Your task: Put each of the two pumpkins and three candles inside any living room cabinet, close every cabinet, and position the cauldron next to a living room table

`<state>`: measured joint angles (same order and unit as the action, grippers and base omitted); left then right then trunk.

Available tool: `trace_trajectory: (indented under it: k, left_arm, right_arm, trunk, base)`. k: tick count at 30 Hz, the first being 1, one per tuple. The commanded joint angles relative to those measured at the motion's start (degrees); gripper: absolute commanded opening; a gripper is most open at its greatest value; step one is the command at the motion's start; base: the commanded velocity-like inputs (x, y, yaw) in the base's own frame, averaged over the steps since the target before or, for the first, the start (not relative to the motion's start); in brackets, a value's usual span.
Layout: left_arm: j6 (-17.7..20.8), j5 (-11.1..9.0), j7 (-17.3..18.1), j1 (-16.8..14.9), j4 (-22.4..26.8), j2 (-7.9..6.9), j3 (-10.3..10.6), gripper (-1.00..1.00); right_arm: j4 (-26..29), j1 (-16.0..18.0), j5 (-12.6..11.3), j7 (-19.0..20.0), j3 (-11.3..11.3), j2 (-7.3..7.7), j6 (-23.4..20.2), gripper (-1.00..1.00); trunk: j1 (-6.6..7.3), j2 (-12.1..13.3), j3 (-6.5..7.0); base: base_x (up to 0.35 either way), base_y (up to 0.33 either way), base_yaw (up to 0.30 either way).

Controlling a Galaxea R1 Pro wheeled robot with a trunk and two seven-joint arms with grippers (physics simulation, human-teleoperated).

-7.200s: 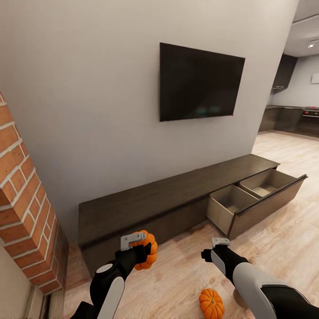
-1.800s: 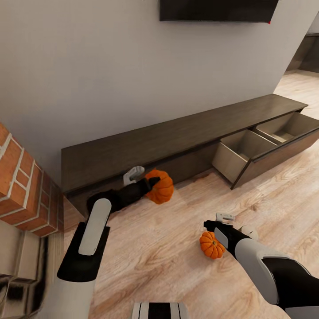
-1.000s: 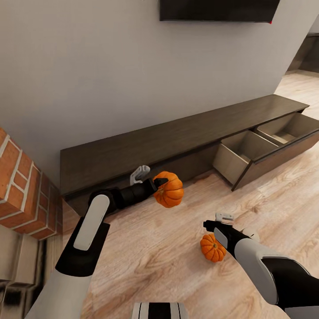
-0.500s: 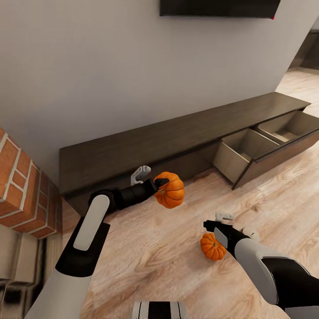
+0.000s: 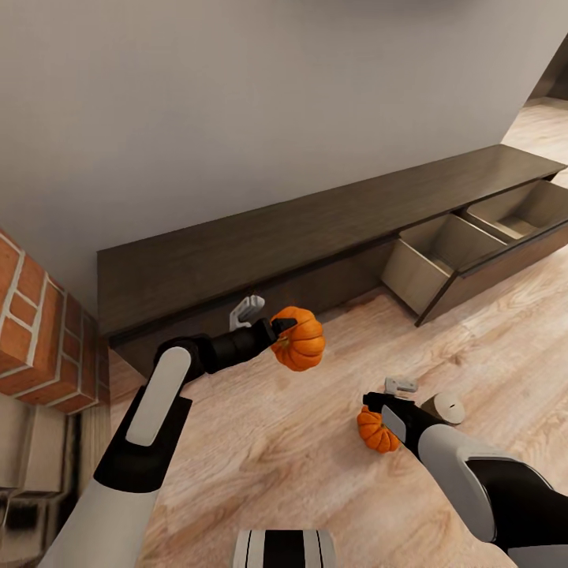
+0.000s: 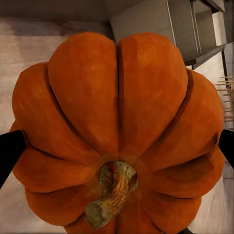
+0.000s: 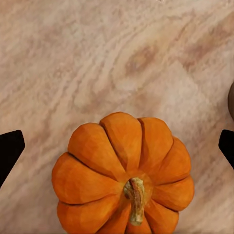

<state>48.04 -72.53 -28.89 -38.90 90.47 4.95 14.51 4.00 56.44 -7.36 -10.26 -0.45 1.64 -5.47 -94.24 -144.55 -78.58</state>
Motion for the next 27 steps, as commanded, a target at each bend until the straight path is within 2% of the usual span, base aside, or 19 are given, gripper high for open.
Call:
trace_trajectory:
  k: [1, 5, 7, 11, 12, 14, 17, 27]
  left_arm:
    - [0.0, -0.7, -0.6, 0.0, 0.1, 0.00, 0.0, -1.00]
    - [0.1, -0.8, -0.6, 0.0, 0.1, -0.61, -0.3, -1.00]
    - [0.1, -1.9, -0.6, 0.0, 0.1, -0.98, -0.8, -1.00]
    - [0.1, -4.7, -0.6, 0.0, 0.1, -2.10, -1.5, -1.00]
    - [0.1, -6.6, -0.6, 0.0, 0.1, -3.02, -1.6, -1.00]
    - [0.1, -7.8, -0.6, 0.0, 0.1, -3.59, -1.6, -1.00]
    - [0.1, -8.7, -0.6, 0.0, 0.1, -4.14, -1.7, -1.00]
    - [0.0, -9.1, -0.6, 0.0, 0.1, -4.42, -1.8, -1.00]
  right_arm:
    - [0.1, 0.0, -0.4, -0.2, 0.0, -0.04, -0.3, 1.00]
    - [0.1, 0.0, -0.1, -0.4, 0.1, -0.24, -0.2, 1.00]
    - [0.1, 0.0, 1.0, -0.4, 0.1, -0.38, -0.3, 1.00]
    - [-0.4, 0.0, 2.5, -0.6, 0.4, -0.65, -0.4, 1.00]
    - [-0.5, 0.0, 2.8, -1.3, 0.5, -0.89, -0.5, 1.00]
    - [-0.6, 0.0, 2.9, -1.9, 0.5, -1.16, -0.5, 1.00]
    - [-0.6, 0.0, 3.0, -2.5, 0.5, -1.56, -0.5, 1.00]
    - [-0.7, 0.0, 4.0, -2.9, 0.5, -1.64, -0.6, 1.00]
  trunk:
    - [0.01, 0.0, -0.04]
    - [0.01, 0.0, -0.04]
    - [0.01, 0.0, -0.04]
    - [0.01, 0.0, -0.04]
    - [0.01, 0.0, -0.04]
    - [0.01, 0.0, -0.04]
    - [0.01, 0.0, -0.04]
    - [-0.25, -0.1, -2.25]
  base:
    - [0.000, 0.000, 0.000]
    - [0.000, 0.000, 0.000]
    - [0.000, 0.000, 0.000]
    - [0.000, 0.000, 0.000]
    - [0.000, 0.000, 0.000]
    - [0.000, 0.000, 0.000]
    - [0.000, 0.000, 0.000]
    - [0.000, 0.000, 0.000]
